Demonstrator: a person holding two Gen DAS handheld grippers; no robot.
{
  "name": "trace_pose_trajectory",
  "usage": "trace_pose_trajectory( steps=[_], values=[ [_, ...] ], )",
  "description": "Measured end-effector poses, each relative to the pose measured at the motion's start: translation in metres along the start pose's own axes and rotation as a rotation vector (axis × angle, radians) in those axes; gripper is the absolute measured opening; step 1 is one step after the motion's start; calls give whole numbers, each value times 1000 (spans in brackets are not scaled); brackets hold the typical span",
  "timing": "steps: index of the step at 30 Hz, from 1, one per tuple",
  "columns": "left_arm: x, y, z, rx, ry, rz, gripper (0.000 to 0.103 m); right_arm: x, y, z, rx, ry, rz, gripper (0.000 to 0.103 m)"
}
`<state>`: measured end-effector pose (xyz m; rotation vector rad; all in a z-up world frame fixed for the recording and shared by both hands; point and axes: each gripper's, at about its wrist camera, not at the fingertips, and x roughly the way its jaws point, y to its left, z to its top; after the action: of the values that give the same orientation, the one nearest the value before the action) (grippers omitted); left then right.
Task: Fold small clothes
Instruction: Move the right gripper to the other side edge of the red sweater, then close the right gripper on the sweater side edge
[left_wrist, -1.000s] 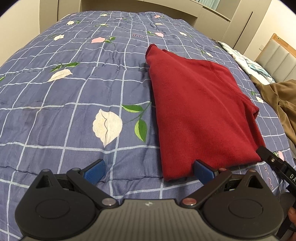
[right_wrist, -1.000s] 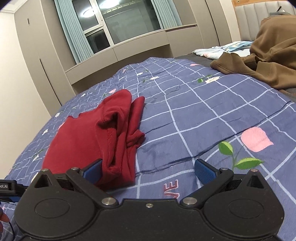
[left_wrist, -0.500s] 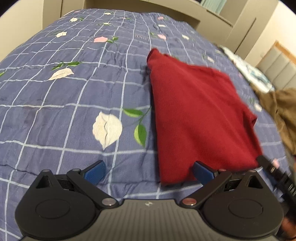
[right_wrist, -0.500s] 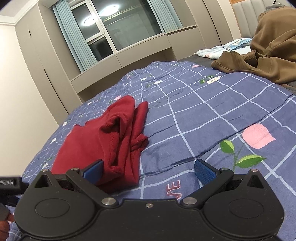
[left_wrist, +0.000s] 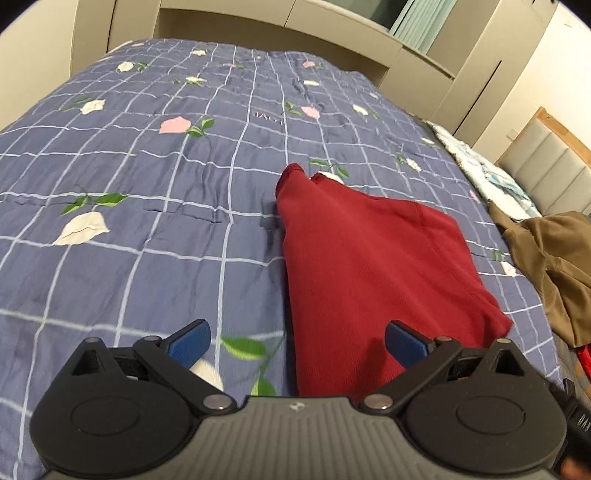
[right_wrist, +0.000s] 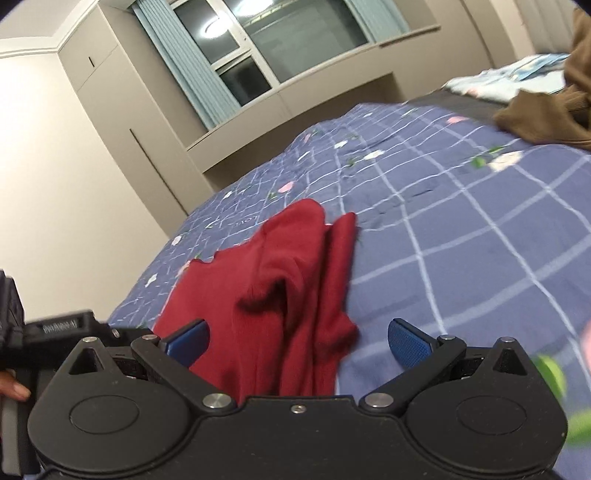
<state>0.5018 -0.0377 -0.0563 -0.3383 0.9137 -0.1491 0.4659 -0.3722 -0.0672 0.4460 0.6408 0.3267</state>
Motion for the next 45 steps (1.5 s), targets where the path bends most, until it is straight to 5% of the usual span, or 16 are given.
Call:
trace_pose_trajectory(
  steps=[3,10,15,24,36,45],
  values=[
    [13,0,3,-16,33,-5,102,21,-3,10,44,49,6,103],
    [20,-1,1,-39,72,-49,99,23,4,3,81,14,-25,102],
    [17,-6,4,-47,93,-101,69,20,6,2,132,2,-61,71],
    [9,-18,6,-41,94,-84,30,10,11,0,180,-2,-88,38],
    [-42,-37,14,60,21,-47,24,-15,58,9,56,-48,-84,31],
    [-107,-10,9,91,-41,11,23,-26,116,-9,21,-51,-18,30]
  ],
)
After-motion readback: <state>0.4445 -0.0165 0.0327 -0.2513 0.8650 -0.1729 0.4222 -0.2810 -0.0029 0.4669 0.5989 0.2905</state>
